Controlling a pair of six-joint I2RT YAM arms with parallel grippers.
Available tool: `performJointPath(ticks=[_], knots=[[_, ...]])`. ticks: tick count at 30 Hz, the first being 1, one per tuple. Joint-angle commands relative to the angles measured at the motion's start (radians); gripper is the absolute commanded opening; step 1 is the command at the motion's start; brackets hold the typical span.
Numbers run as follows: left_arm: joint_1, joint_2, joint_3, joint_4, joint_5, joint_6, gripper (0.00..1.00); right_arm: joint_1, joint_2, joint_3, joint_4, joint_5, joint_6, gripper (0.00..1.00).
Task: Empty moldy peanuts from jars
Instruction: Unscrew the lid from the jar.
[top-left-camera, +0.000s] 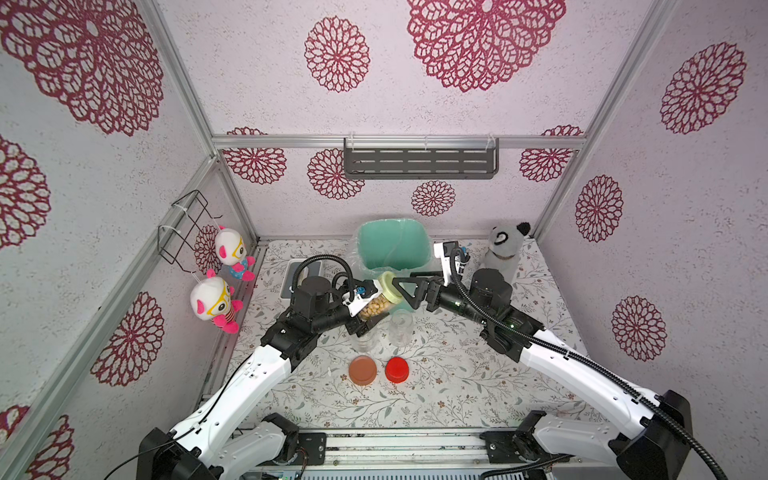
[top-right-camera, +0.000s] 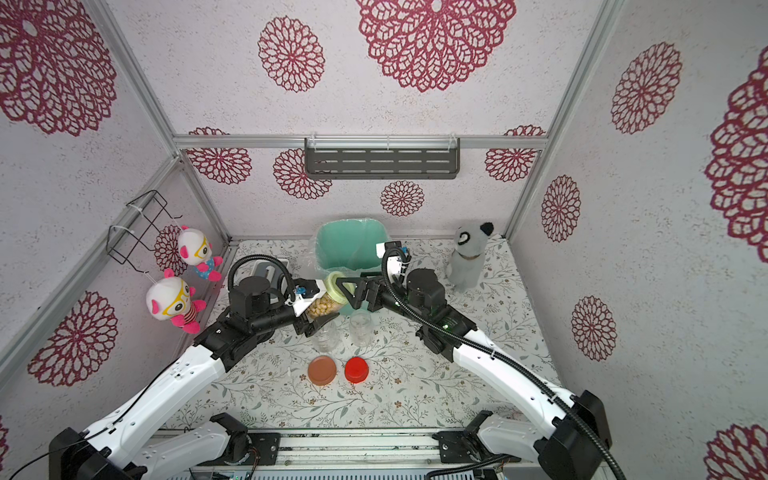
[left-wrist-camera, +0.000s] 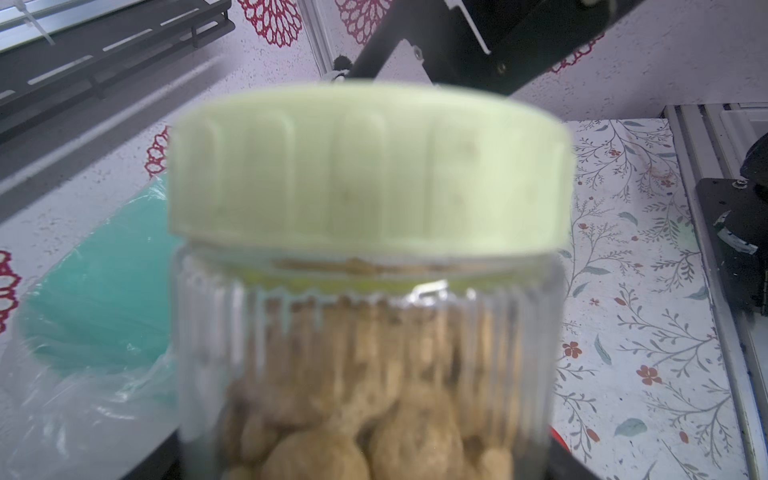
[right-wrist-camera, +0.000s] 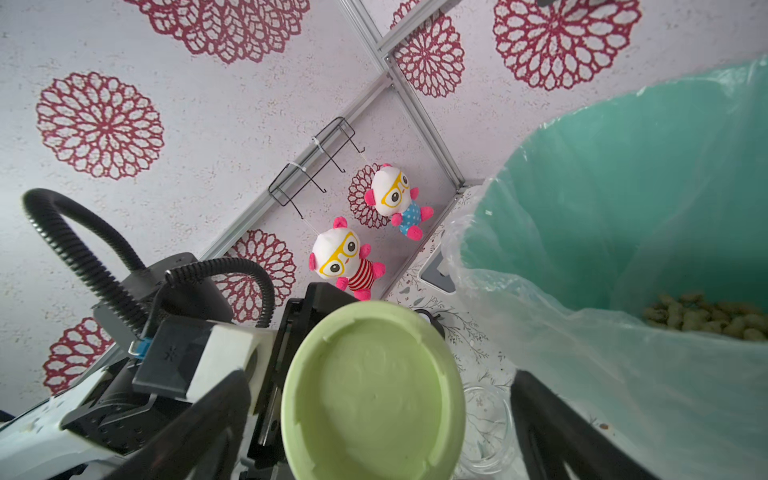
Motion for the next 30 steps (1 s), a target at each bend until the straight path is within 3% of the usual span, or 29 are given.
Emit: performJointPath(ticks=[1, 19, 30], knots=[[0.005, -0.035, 0.01, 0.109, 0.016, -0.007, 0.0, 0.027, -0.007, 0.003, 0.046, 0.094, 0.064, 0.99], [0.004, -0.009, 0.028, 0.071, 0.036, 0.024, 0.0, 0.076, 0.064, 0.049, 0.021, 0.094, 0.062, 0.98], [0.005, -0.012, 0.034, 0.07, 0.037, 0.018, 0.0, 0.067, 0.042, 0.077, -0.111, 0.096, -0.056, 0.77]])
